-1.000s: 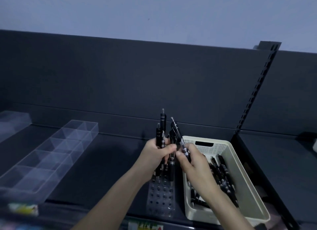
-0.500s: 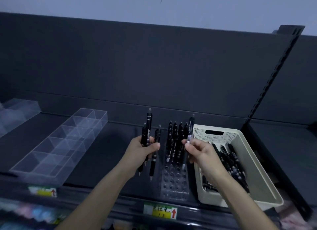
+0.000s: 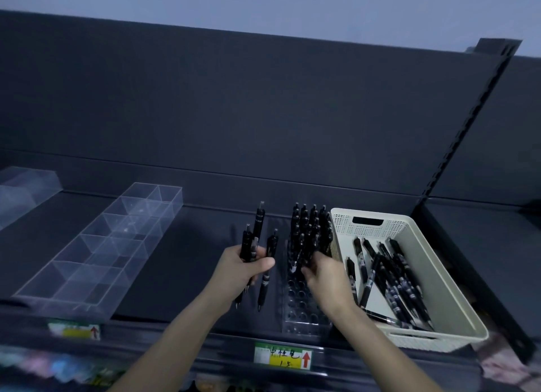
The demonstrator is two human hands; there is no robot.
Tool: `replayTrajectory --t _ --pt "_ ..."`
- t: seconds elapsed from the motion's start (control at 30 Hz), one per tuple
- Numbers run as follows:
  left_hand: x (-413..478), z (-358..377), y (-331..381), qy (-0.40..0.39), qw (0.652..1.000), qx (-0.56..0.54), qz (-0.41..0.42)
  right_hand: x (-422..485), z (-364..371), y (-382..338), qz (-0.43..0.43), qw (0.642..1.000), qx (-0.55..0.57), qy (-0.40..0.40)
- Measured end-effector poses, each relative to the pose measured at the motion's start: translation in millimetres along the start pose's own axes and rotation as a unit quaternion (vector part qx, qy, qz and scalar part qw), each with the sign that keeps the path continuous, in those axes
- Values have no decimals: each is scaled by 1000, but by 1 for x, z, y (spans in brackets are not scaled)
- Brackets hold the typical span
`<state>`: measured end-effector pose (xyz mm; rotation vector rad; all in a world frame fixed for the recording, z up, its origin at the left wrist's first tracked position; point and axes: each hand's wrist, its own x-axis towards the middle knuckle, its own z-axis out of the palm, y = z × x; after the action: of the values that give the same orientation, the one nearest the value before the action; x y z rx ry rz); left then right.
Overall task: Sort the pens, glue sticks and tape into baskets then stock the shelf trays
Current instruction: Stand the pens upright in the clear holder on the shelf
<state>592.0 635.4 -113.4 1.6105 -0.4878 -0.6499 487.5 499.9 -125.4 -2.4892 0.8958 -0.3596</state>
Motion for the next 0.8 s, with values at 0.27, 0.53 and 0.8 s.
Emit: replayTrajectory --t 0.27,0.53,0.8 --pt "3 0 -1 -18 1000 10 4 7 5 -4 39 998 -38 -43" --pt "7 7 1 -35 999 5 12 9 7 -3 44 997 -40 -53" --pt "2 19 13 -17 999 -10 28 -4 -25 -1 4 999 44 -2"
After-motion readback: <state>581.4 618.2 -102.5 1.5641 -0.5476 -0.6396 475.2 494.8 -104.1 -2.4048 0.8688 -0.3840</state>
